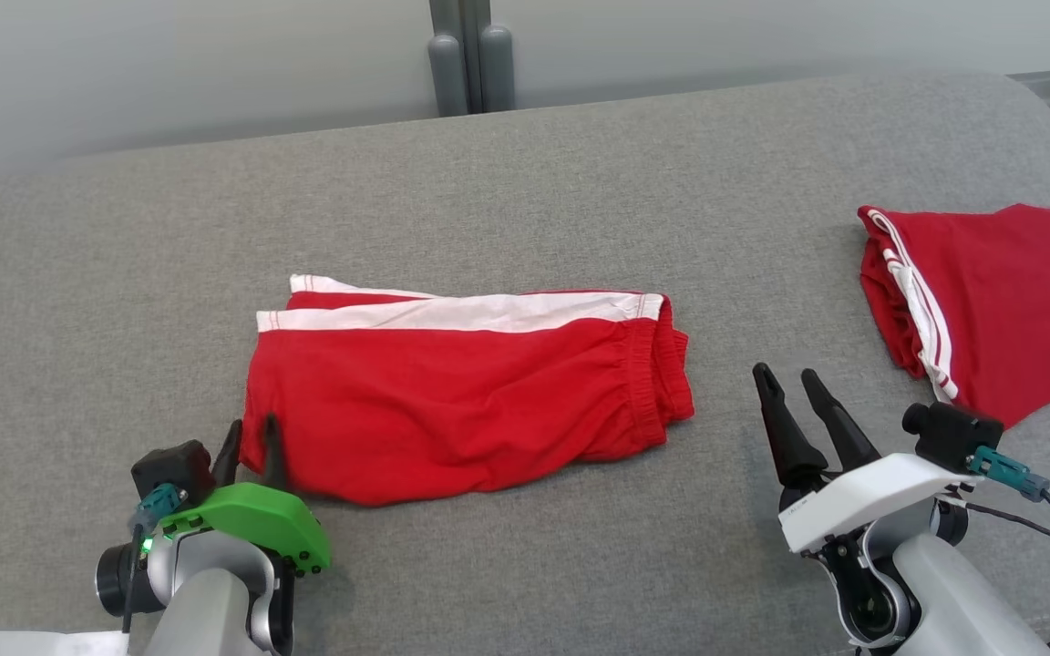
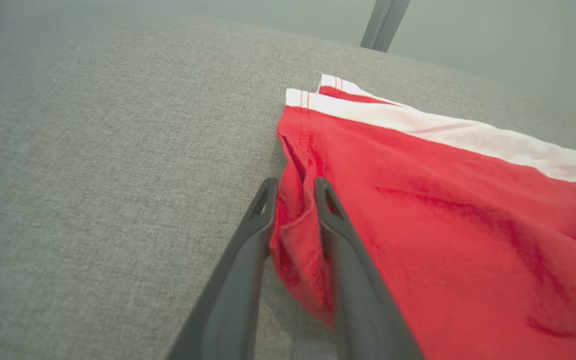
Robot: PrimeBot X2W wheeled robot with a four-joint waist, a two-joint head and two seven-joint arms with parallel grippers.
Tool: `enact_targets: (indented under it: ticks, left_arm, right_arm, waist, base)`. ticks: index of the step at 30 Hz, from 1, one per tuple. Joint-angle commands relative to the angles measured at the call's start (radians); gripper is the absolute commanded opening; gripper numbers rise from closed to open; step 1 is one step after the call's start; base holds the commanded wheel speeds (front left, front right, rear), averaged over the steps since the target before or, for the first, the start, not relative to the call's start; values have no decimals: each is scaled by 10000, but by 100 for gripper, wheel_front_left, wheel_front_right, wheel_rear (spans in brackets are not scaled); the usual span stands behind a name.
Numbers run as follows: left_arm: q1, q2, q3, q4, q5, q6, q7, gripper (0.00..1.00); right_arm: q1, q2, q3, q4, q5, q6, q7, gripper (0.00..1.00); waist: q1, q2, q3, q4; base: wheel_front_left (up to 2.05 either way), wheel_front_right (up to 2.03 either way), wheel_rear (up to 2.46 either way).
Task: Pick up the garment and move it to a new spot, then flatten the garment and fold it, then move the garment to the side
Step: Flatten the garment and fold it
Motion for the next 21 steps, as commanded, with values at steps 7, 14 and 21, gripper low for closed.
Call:
enact_targets:
  ticks: [7, 14, 21]
  left_arm:
    - [731, 38, -189, -1409, 875, 534, 9, 100]
    - [1368, 32, -210, -2281, 987, 563, 9, 100]
    - [1540, 33, -412, -2581, 916, 543, 9, 100]
  right_arm:
    - [-34, 47, -54, 94, -332, -3, 0, 100]
    - [-435, 376, -323, 729, -1025, -3, -10, 100]
    - [-1132, 671, -1097, 2110, -2106, -3, -11, 100]
  waist:
    - [1, 0, -232, 622]
    - [1, 0, -295, 1381]
    - [1, 0, -151, 2347]
  base:
    - [0, 0, 0]
    - [0, 0, 0]
    - [0, 0, 0]
